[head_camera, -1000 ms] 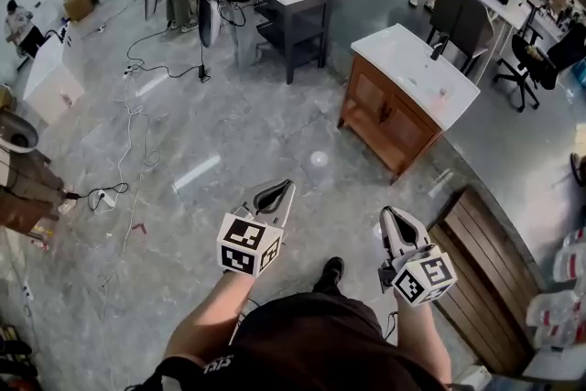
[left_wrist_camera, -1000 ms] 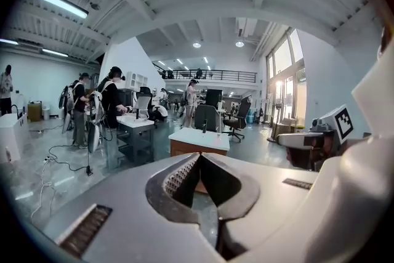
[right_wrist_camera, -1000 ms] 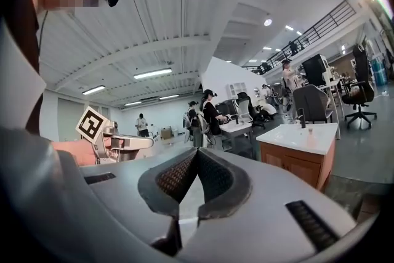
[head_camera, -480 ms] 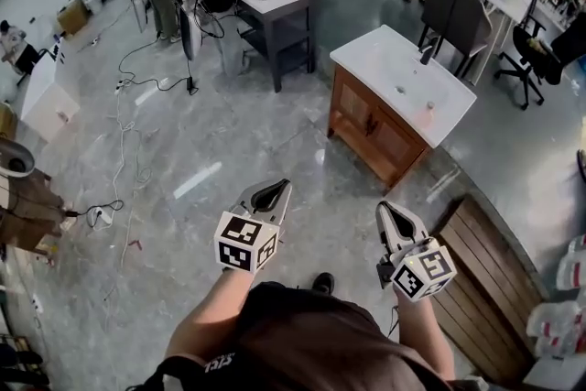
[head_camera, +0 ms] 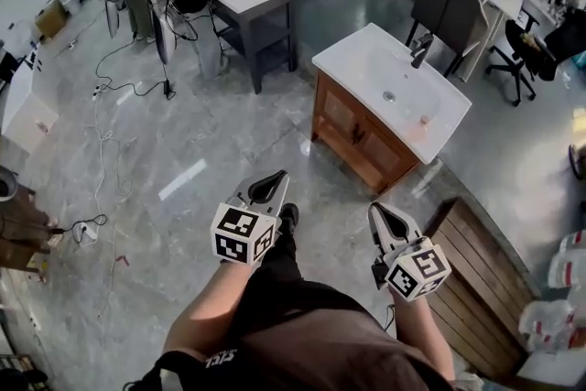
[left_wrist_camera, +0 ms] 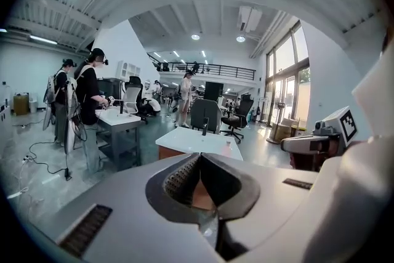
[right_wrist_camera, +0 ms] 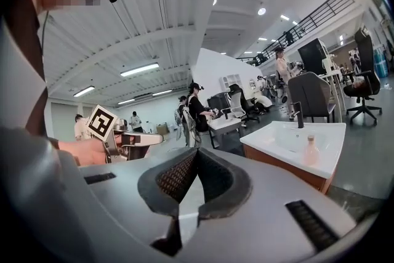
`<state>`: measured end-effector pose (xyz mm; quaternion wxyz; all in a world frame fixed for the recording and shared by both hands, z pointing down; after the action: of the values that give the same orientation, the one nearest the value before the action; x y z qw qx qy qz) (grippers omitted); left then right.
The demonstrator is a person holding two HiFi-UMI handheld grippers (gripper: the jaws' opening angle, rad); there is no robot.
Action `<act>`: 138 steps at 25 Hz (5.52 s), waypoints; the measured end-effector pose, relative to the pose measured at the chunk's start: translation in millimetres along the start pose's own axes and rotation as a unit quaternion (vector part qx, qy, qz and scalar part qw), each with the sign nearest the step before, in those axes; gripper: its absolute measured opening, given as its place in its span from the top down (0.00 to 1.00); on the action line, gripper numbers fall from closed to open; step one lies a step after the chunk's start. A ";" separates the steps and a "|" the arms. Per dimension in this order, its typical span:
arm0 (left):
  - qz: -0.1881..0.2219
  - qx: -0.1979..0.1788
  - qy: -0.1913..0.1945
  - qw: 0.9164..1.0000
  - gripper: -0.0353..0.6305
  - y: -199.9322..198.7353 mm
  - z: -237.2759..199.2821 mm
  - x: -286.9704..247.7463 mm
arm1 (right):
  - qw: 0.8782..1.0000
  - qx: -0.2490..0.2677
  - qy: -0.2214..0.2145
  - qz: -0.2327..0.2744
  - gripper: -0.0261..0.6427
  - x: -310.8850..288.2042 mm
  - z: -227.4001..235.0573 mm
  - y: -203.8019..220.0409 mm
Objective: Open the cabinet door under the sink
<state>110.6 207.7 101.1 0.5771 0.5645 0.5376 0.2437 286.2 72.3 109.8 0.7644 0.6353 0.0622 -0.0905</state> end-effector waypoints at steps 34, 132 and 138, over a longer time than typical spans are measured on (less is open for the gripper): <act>-0.142 -0.039 0.169 0.975 0.92 -37.1 -106.0 -347.4 | 0.992 -0.068 0.085 -0.061 0.94 -255.0 186.1 8.6; -0.202 -0.092 0.266 0.938 0.81 337.0 -112.9 -602.6 | 0.989 -0.034 0.076 -0.120 0.75 -346.5 363.7 304.1; -0.204 -0.088 0.267 0.938 0.81 340.6 -117.8 -593.3 | 0.990 -0.019 0.080 -0.113 0.75 -362.3 365.3 299.6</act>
<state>-63.9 -190.3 642.5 0.4969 0.3038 0.7520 0.3087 -9.6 -212.4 541.0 0.7537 0.6150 0.1958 -0.1239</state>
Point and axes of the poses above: the fingertips, and each gripper's own axes: x backward along the fingers, z to its right, y out of its underside, the point moved 3 cm from there along x, backward along the fingers, and after that the axes turned 6 degrees about x, right-handed, at the moved point
